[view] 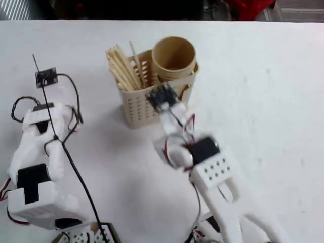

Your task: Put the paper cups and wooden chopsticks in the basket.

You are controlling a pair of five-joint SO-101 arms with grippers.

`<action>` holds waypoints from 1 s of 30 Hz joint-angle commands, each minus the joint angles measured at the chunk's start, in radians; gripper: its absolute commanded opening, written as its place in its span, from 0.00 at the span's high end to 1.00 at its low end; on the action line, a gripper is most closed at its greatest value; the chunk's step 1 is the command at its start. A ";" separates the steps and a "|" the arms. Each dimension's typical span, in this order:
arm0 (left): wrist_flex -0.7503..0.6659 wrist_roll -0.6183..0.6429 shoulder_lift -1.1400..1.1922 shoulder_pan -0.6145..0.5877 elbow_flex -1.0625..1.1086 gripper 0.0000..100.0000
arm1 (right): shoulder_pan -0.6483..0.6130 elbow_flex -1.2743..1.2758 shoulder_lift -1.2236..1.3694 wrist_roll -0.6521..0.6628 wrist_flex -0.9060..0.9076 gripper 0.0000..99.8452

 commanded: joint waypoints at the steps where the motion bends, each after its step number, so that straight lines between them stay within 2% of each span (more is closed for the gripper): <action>1: -0.014 -0.005 -0.018 0.027 -0.011 0.83 | 0.013 0.199 -0.193 -0.006 -0.058 0.97; 3: -0.014 -0.006 -0.042 0.044 -0.003 0.83 | 0.035 0.298 -0.302 -0.006 -0.087 0.96; 11: 0.115 -0.009 -0.378 0.125 0.077 0.83 | 0.341 0.592 -0.785 -0.005 -0.153 0.96; 15: 0.109 -0.009 -0.599 0.136 0.195 0.83 | 0.449 0.809 -1.059 -0.005 -0.150 0.96; 17: 0.072 -0.011 -0.699 0.136 0.279 0.83 | 0.492 0.810 -1.081 -0.005 -0.124 0.96; 21: -0.091 -0.011 -0.871 0.134 0.516 0.83 | 0.547 0.822 -1.018 -0.005 -0.107 0.96; 27: -0.499 -0.011 -1.078 0.133 0.911 0.83 | 0.550 0.822 -1.020 -0.009 -0.002 0.96; 30: -0.658 -0.011 -1.156 0.130 1.069 0.83 | 0.555 0.822 -1.020 -0.008 0.076 0.96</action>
